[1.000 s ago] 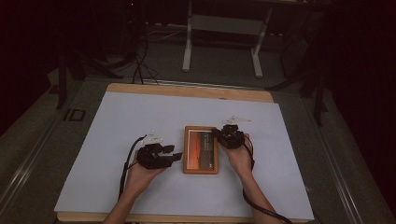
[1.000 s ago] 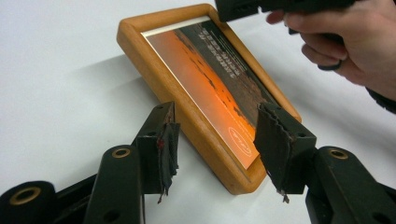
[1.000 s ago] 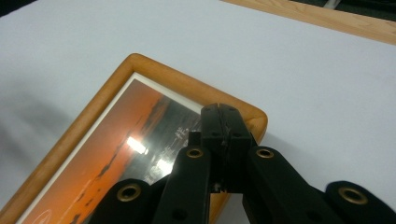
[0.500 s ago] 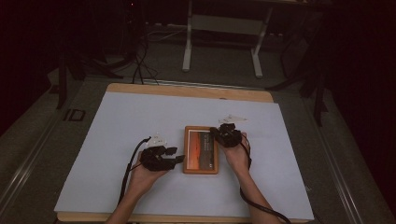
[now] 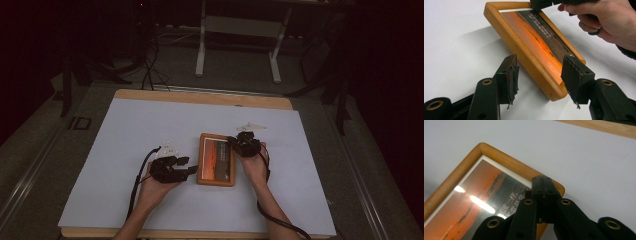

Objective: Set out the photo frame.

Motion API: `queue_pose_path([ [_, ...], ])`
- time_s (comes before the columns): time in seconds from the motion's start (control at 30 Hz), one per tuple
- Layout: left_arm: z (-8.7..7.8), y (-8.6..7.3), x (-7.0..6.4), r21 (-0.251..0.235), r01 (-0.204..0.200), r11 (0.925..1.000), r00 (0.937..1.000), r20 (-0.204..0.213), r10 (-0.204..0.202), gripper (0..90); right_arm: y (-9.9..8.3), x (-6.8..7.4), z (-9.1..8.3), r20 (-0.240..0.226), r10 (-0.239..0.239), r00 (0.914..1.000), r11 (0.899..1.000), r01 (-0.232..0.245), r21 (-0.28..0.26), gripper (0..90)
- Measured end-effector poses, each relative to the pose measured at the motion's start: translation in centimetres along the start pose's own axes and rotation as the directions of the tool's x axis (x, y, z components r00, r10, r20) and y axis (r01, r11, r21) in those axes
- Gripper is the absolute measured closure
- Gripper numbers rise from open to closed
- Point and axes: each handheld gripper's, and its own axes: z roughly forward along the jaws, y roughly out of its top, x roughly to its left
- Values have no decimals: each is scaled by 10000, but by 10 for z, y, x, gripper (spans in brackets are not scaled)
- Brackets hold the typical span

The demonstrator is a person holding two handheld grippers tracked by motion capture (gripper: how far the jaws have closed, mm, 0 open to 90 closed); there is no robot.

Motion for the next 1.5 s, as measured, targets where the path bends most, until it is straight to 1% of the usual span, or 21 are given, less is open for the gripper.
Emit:
queue_pose_path([
  [0.07,1,0,-1,-30,49,10000,10000,31,-49,471,-1,-2,0,23,83,10000,10000,-83,18,900],
  [0.13,1,1,-3,-118,262,9996,9992,299,-258,457,-2,-3,0,23,124,9999,9999,-124,18,900],
  [0.17,1,2,-5,-178,242,9995,9993,278,-237,447,-2,-3,1,26,158,9999,9999,-158,15,900],
  [0.23,2,5,-12,-222,62,9997,9998,189,-58,415,-3,-5,1,57,230,9997,9997,-231,38,900],
  [0.37,5,7,-22,-232,-148,9996,9997,176,152,372,-8,-12,4,138,481,9987,9987,-483,134,900],
  [0.43,8,7,-23,-138,-37,9999,9997,236,41,363,-10,-14,4,142,622,9980,9979,-625,186,900],
  [0.5,9,7,-23,-152,28,9999,9995,316,-23,360,-11,-15,5,172,613,9980,9979,-616,212,900],
  [0.53,12,6,-26,-121,61,9999,9998,201,-59,360,-12,-15,5,193,635,9978,9977,-640,243,900],
  [0.57,14,6,-26,-98,61,9999,9998,168,-59,334,-14,-18,7,213,765,9968,9965,-772,332,900],
  [0.63,17,5,-28,-43,159,9999,9998,142,-158,308,-17,-19,9,264,826,9962,9956,-836,422,900],
  [0.7,20,4,-30,10,199,9998,9998,76,-199,286,-18,-20,8,202,905,9957,9952,-912,361,900],
  [0.77,23,4,-33,35,261,9997,9996,55,-261,276,-17,-19,8,267,827,9962,9957,-838,401,900],
  [0.9,29,3,-38,57,256,9997,9997,-58,-256,243,-17,-20,8,232,878,9959,9953,-887,393,900],
  [0.97,36,2,-43,154,315,9994,9994,-140,-313,227,-18,-20,8,228,886,9958,9953,-894,367,900],
  [1.07,42,3,-46,209,474,9987,9987,-172,-470,227,-18,-20,8,219,884,9958,9953,-891,375,900],
  [1.2,51,5,-49,285,537,9982,9983,-226,-530,246,-18,-20,8,218,872,9960,9954,-880,375,900],
  [1.23,53,5,-50,340,555,9979,9983,-222,-547,278,-18,-20,8,217,886,9958,9954,-894,358,900],
  [1.3,56,5,-52,269,615,9977,9975,-359,-605,289,-18,-20,8,224,886,9958,9953,-894,363,900],
  [1.37,59,4,-54,244,703,9972,9970,-350,-695,315,-18,-20,8,217,885,9958,9954,-892,362,900],
  [1.4,61,4,-55,197,723,9972,9966,-418,-714,324,-18,-20,8,214,887,9958,9954,-894,352,900],
  [1.5,64,3,-55,161,906,9958,9953,-360,-900,346,-18,-20,8,212,908,9956,9952,-915,345,900],
])
